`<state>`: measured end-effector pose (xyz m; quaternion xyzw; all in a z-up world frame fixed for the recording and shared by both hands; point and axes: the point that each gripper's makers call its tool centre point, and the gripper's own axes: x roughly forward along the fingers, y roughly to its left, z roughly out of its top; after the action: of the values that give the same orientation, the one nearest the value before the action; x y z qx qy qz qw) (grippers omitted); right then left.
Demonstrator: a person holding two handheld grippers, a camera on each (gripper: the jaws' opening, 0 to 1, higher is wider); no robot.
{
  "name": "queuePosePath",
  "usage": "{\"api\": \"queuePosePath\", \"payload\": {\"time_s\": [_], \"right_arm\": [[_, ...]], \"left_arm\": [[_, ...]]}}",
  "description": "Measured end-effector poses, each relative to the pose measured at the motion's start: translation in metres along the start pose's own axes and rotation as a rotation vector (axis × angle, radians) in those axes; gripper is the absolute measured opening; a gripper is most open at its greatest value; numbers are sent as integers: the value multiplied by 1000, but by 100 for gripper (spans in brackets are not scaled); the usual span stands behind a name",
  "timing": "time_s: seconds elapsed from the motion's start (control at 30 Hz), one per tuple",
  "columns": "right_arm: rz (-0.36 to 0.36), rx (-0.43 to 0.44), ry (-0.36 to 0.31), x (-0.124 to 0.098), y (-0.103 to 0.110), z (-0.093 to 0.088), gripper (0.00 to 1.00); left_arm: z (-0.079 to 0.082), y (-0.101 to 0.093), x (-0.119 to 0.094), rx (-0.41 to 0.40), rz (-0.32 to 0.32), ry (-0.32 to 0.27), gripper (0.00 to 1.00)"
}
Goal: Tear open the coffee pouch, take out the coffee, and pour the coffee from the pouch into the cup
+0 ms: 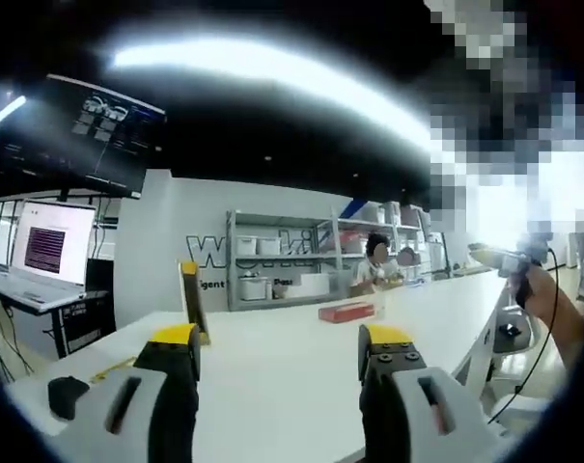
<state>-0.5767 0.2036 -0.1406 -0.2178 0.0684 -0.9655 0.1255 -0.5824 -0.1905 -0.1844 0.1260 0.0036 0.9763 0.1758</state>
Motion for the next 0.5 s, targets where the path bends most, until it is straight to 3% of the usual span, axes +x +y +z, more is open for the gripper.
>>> {"api": "queuePosePath", "payload": {"time_s": [0.5], "right_arm": [[-4,3,0,-2,-1,-1,73]], "left_arm": [[-3,-10,3,24,-15,8,68]]}}
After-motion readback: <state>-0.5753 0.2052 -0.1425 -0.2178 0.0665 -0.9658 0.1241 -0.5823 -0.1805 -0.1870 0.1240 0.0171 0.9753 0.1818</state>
